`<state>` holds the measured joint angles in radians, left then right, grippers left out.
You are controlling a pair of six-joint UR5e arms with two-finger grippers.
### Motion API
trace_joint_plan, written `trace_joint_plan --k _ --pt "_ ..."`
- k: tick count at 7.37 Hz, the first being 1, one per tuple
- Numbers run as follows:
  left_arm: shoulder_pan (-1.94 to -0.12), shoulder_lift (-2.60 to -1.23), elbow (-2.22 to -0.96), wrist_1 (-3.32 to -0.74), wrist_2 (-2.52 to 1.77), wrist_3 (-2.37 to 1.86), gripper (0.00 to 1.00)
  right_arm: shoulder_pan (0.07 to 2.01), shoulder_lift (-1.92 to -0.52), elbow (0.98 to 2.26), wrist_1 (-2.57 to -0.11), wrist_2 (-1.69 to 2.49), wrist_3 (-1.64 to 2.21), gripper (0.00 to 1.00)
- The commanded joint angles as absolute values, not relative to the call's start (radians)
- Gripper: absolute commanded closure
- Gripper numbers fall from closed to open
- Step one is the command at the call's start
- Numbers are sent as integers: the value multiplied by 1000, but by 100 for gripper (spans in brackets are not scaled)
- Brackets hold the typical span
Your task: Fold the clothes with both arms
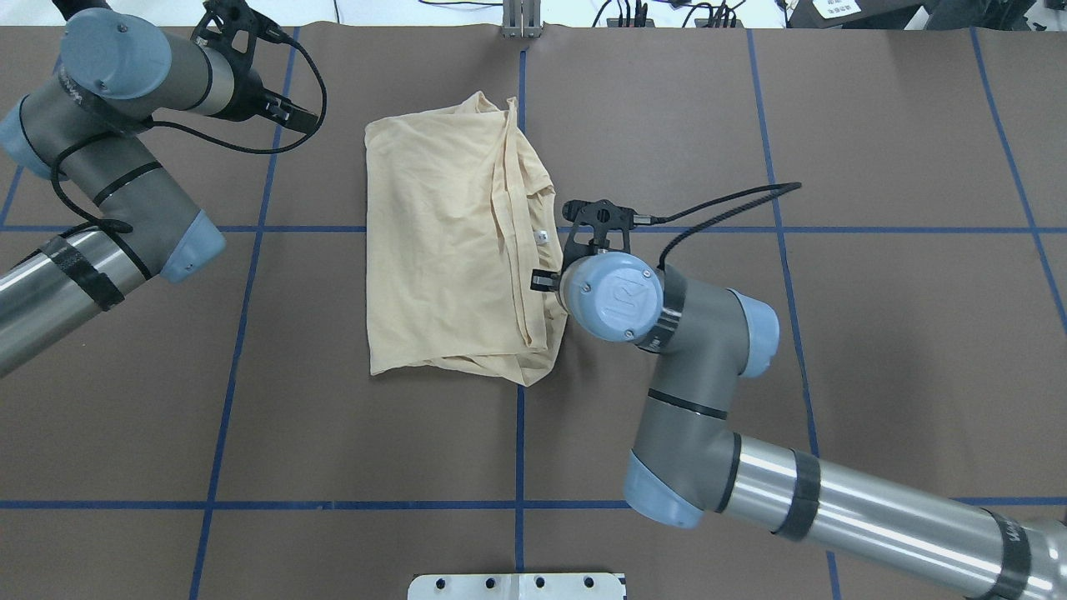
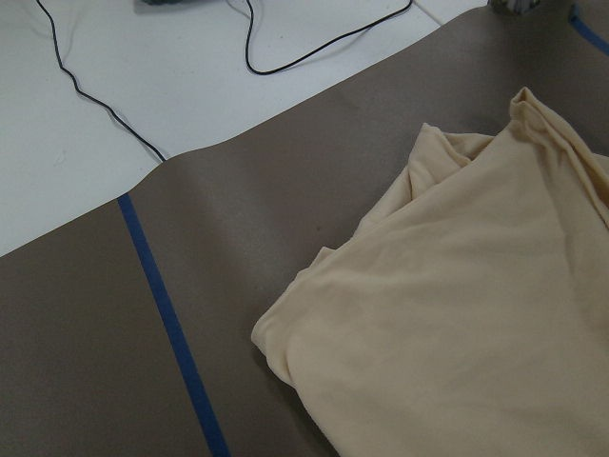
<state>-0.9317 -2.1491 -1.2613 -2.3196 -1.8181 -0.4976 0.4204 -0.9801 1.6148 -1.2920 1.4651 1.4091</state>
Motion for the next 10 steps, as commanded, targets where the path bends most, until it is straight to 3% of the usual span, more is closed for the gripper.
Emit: trace_joint_plan --k 1,3,4,7,9,10 --pt "-930 -2149 -1261 -2319 -1819 -499 0 376 -1034 1687 -1301 1430 1413 100" --pt "-930 -2149 -1261 -2319 -1819 -499 0 367 -1032 1698 -1301 1416 1420 100" --pt "-930 -2149 -1261 -2319 -1819 -499 0 364 -1034 1698 -1299 1410 1416 1" --pt "-930 -2149 -1262 -2319 -1819 -499 0 423 -949 1630 -1319 1416 1332 0" --pt "-928 -2149 -1262 -2319 -1819 -499 0 446 -716 1358 -1370 1417 1330 0" --pt "-928 -2149 -1262 -2319 -1819 -500 0 448 -695 1306 -1374 1417 1313 0"
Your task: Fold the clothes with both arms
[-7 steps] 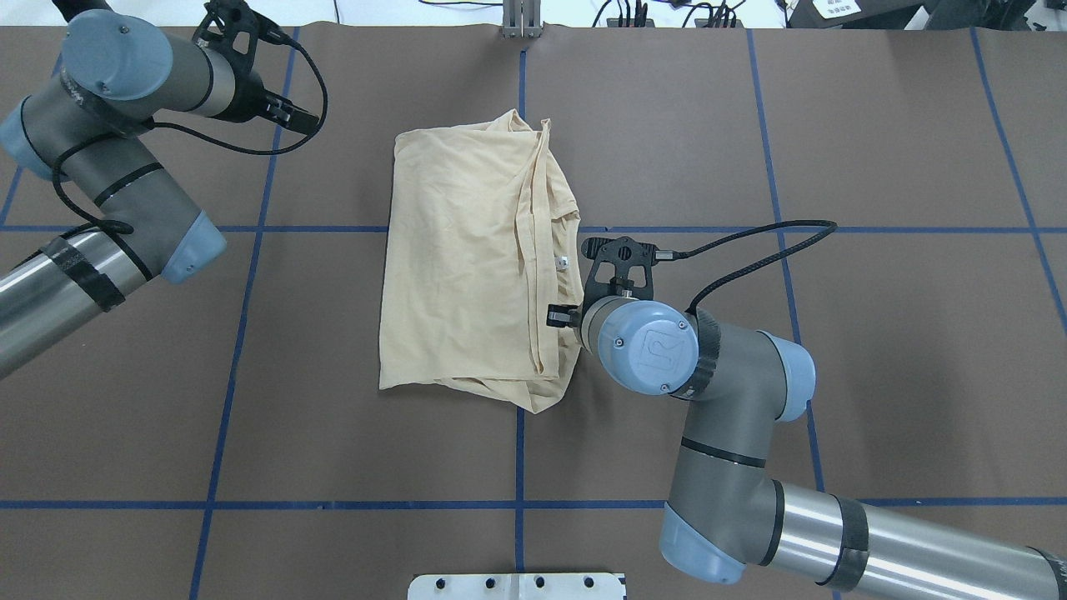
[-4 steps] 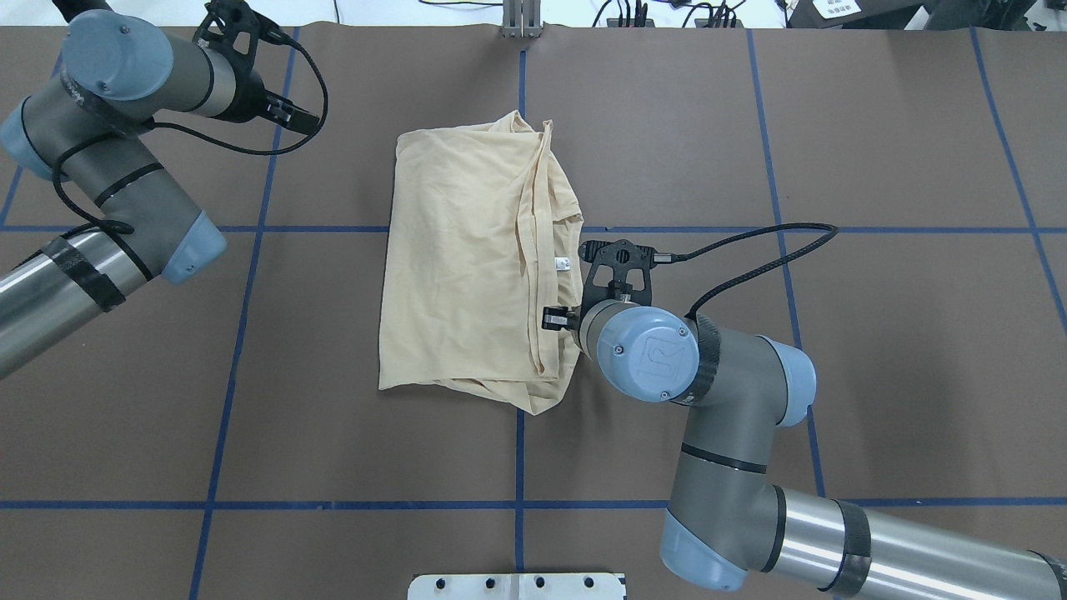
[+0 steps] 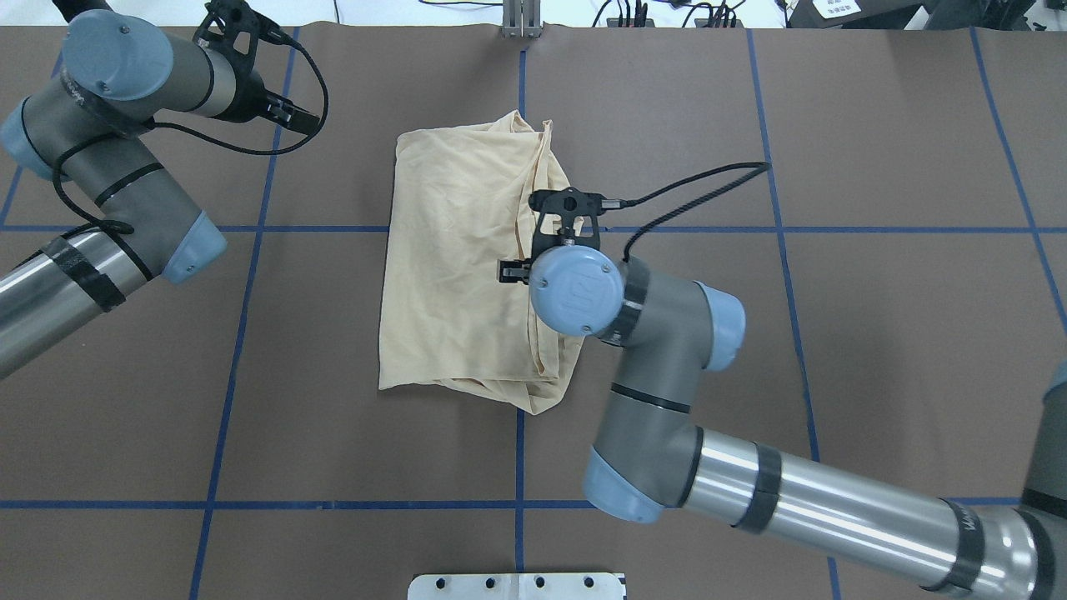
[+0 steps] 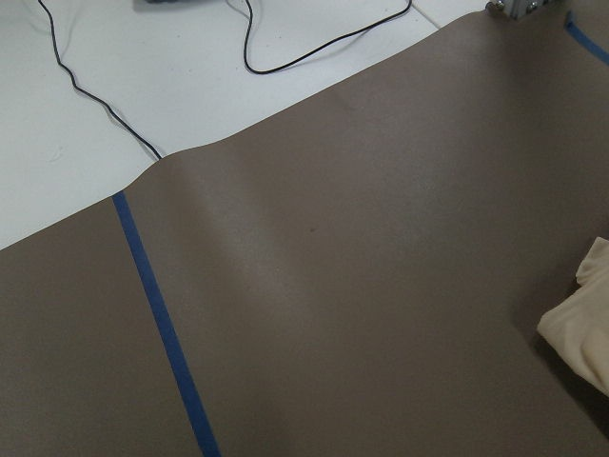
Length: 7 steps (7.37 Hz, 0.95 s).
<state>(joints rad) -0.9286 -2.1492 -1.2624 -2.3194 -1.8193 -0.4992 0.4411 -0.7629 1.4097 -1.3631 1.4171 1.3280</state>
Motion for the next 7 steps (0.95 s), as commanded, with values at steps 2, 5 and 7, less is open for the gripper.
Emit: trace_joint_plan --k 2,5,7 --pt "-928 -2149 -1264 -2319 -1821 -514 0 452 -695 1307 -1466 1437 1192 0" --pt "-928 -2149 -1264 -2319 -1819 -515 0 488 -695 1315 -1529 1473 1047 0" --pt "-922 -2135 -1276 -2325 -1819 -540 0 558 -719 1318 -1532 1522 973 0"
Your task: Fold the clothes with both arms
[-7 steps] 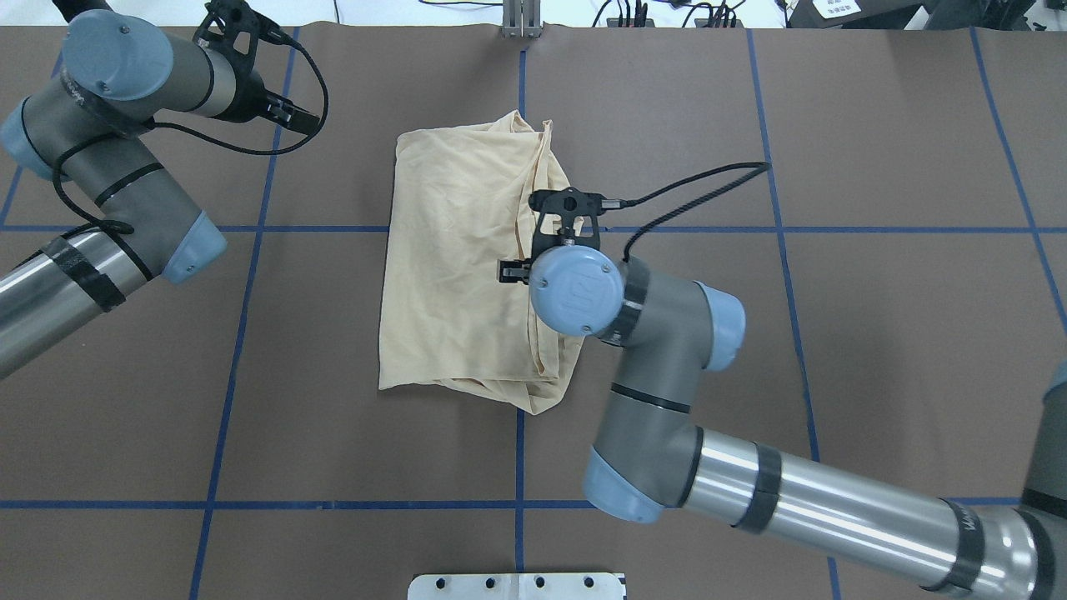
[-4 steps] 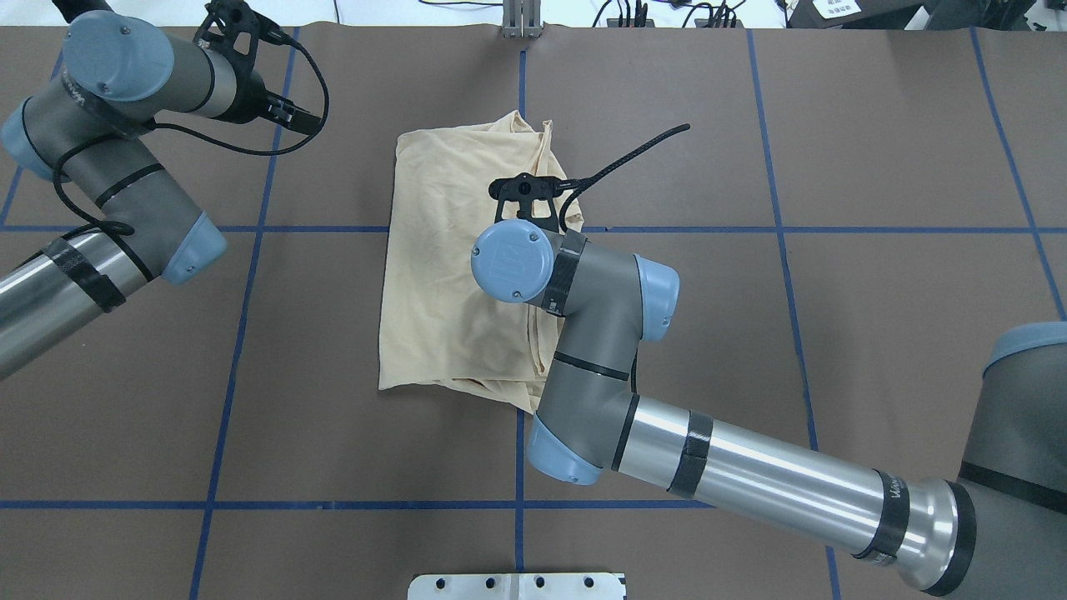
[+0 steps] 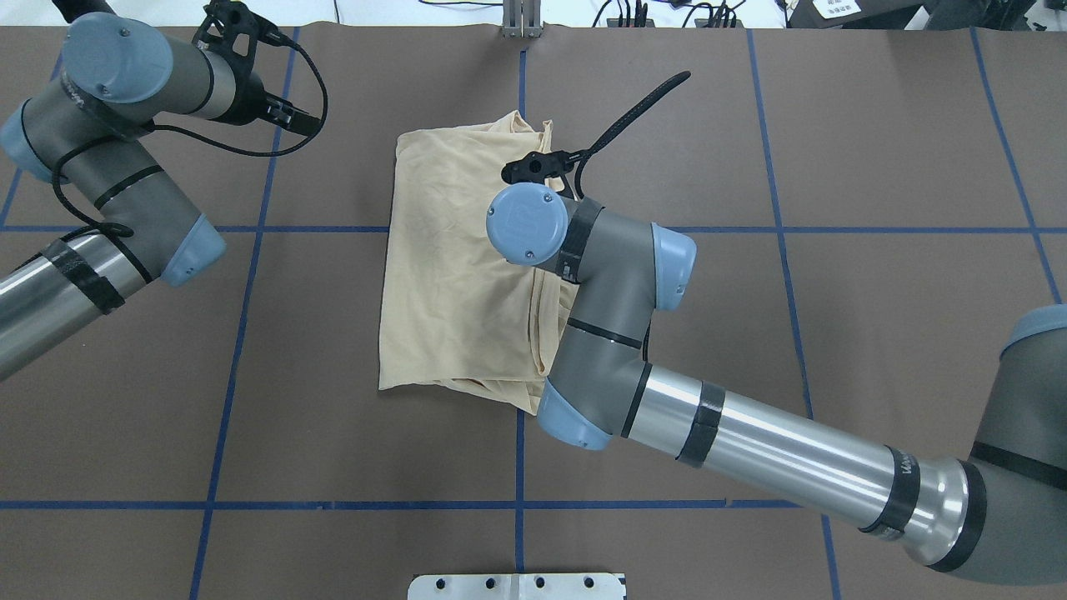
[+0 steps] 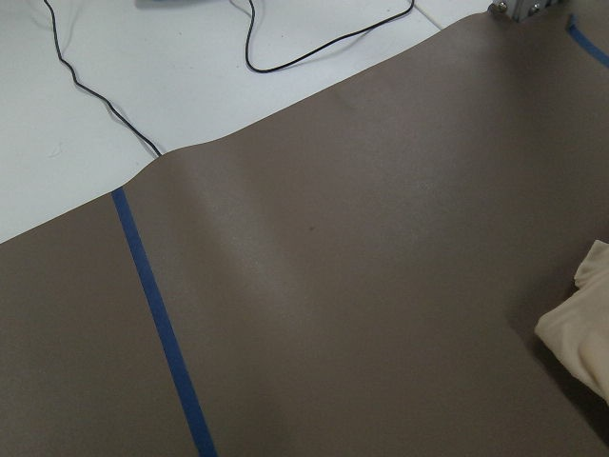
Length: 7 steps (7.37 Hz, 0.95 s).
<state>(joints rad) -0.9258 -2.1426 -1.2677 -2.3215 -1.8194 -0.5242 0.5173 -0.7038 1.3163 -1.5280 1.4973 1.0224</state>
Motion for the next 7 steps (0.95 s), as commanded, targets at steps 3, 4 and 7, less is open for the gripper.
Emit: trace_joint_plan --k 3,4,7 --pt "-916 -2135 -1278 -2329 -1819 -541 0 589 -975 1564 -1528 1522 882 0" --pt "-916 -2134 -1278 -2329 -1819 -540 0 594 -973 1607 -1537 1525 882 0" --pt "-916 -2128 -1285 -2329 -1819 -541 0 539 -861 1614 -1537 1590 1119 0"
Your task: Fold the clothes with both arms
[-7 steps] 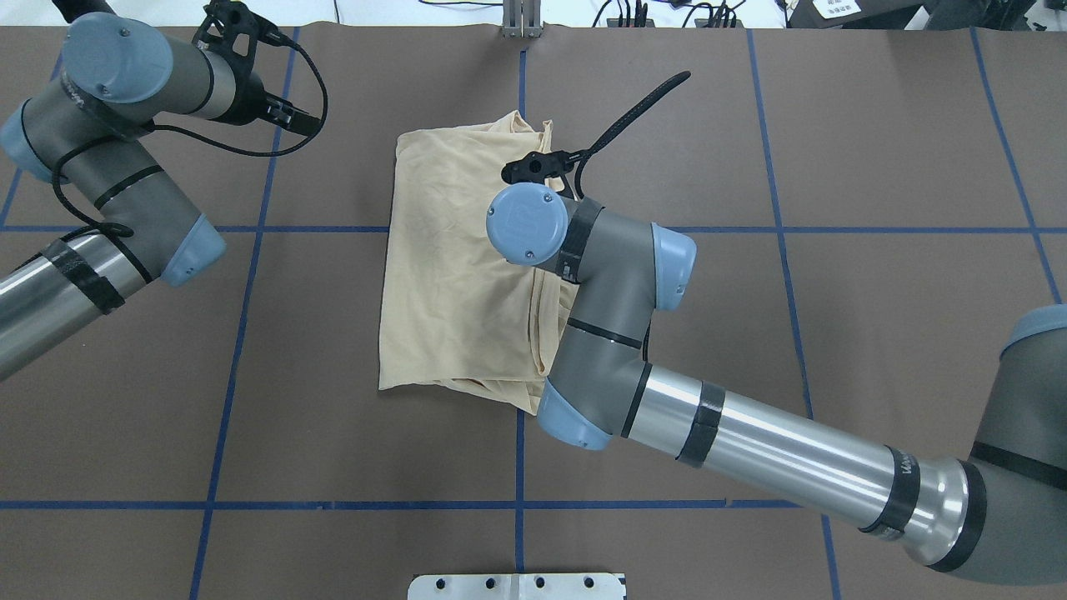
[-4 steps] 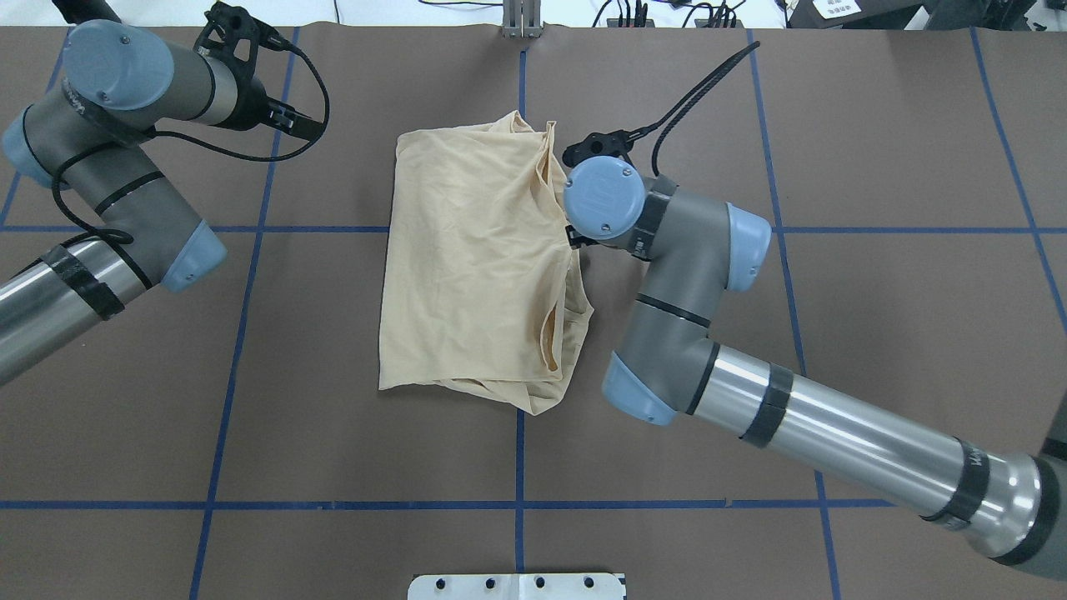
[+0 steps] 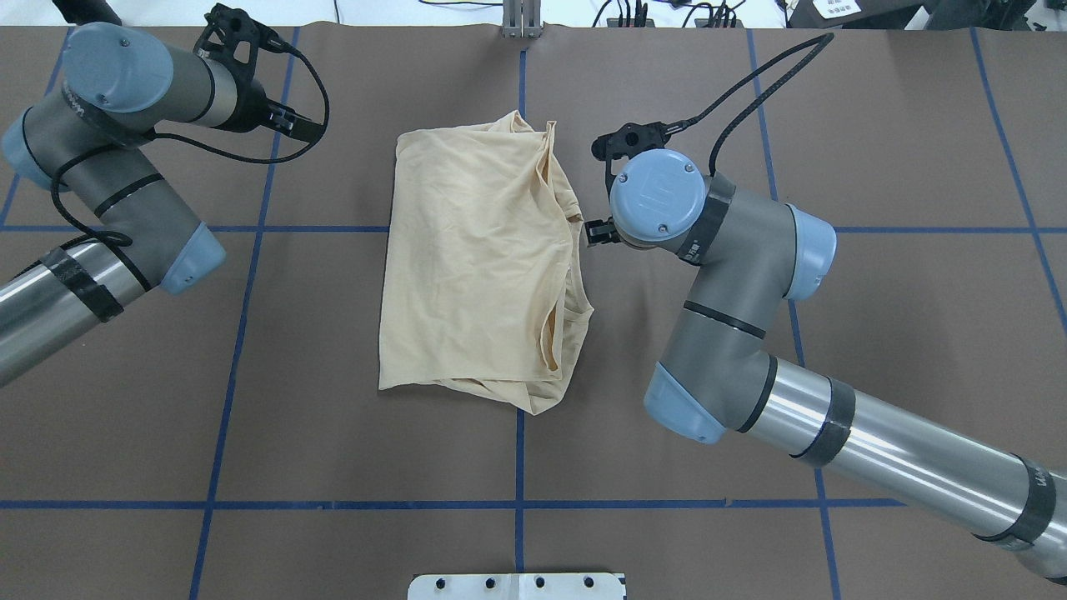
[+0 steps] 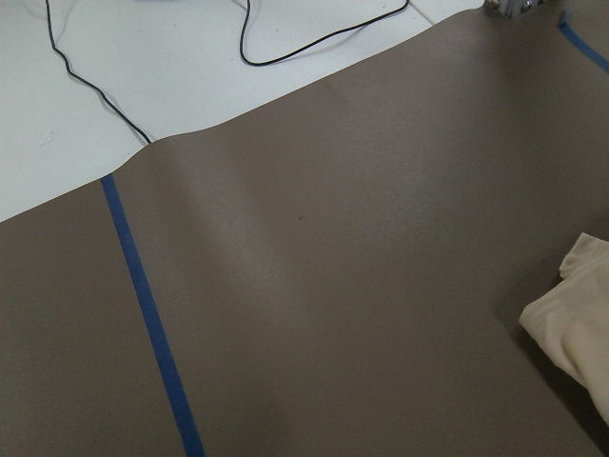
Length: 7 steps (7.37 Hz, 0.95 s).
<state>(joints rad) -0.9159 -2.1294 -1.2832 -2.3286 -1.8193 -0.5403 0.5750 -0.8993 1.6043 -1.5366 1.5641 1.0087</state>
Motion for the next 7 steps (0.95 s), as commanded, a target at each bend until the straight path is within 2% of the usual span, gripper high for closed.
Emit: trace_joint_plan --k 1,4,7 --pt "-916 -2128 -1282 -2329 -1819 -540 0 479 -848 1618 -1539 1576 1205 0" --pt "-916 -2128 -1285 -2329 -1819 -541 0 354 -806 1597 -1705 1479 1296 0" --pt "-914 -2128 -1285 -2329 -1819 -541 0 331 -808 1557 -1715 1462 1312 0"
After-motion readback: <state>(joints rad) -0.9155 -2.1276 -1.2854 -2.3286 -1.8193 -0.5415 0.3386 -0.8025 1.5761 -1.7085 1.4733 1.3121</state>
